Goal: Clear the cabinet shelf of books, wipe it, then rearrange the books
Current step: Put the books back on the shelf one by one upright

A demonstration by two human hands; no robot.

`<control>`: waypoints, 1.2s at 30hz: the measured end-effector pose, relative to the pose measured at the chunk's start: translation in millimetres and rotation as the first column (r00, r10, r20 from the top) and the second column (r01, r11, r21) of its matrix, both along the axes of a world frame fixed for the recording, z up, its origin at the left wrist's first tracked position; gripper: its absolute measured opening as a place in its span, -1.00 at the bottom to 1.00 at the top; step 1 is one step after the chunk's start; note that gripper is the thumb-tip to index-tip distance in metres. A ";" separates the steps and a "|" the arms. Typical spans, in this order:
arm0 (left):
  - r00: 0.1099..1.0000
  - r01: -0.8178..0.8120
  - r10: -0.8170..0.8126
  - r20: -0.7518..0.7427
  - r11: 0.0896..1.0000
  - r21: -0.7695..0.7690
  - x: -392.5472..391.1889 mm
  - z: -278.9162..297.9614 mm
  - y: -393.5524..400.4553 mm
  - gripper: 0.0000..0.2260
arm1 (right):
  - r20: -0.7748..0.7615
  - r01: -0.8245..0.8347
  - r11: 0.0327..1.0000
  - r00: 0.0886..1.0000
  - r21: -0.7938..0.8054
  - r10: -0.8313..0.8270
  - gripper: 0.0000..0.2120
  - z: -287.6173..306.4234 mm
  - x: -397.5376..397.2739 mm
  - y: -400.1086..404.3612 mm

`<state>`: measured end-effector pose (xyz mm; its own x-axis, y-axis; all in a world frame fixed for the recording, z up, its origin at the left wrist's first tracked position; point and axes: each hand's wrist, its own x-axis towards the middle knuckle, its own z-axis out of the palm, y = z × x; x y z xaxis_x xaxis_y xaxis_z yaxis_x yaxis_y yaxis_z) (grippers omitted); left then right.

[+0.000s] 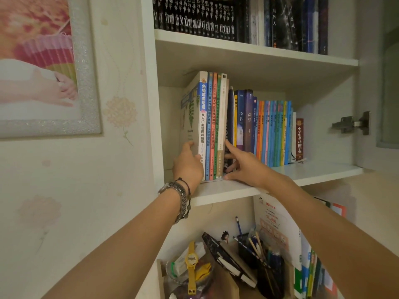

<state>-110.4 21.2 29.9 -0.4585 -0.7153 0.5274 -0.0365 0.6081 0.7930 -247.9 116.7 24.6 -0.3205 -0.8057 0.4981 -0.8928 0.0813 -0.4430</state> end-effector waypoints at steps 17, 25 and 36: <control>0.998 0.061 -0.063 0.023 0.996 0.069 -5.2 -2.8 -6.3 -0.60 | 0.099 -0.038 0.992 0.994 -0.124 0.051 -0.09 -6.3 -1.6 0.4; 1.000 0.021 -0.020 -0.010 0.992 0.126 -2.8 0.8 -10.9 -0.66 | -0.011 -0.005 1.000 1.000 -0.009 0.005 -0.08 -0.7 -3.1 -5.1; 0.998 0.049 -0.042 -0.044 0.983 0.175 2.7 -4.5 -8.1 -0.64 | -0.236 0.089 0.980 0.971 0.178 -0.046 -0.15 7.1 -6.6 2.3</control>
<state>-107.6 13.1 25.5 -0.4736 -0.7774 0.4140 0.0218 0.4595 0.8879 -254.5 119.0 31.7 -0.2719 -0.8716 0.4080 -0.9583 0.2062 -0.1980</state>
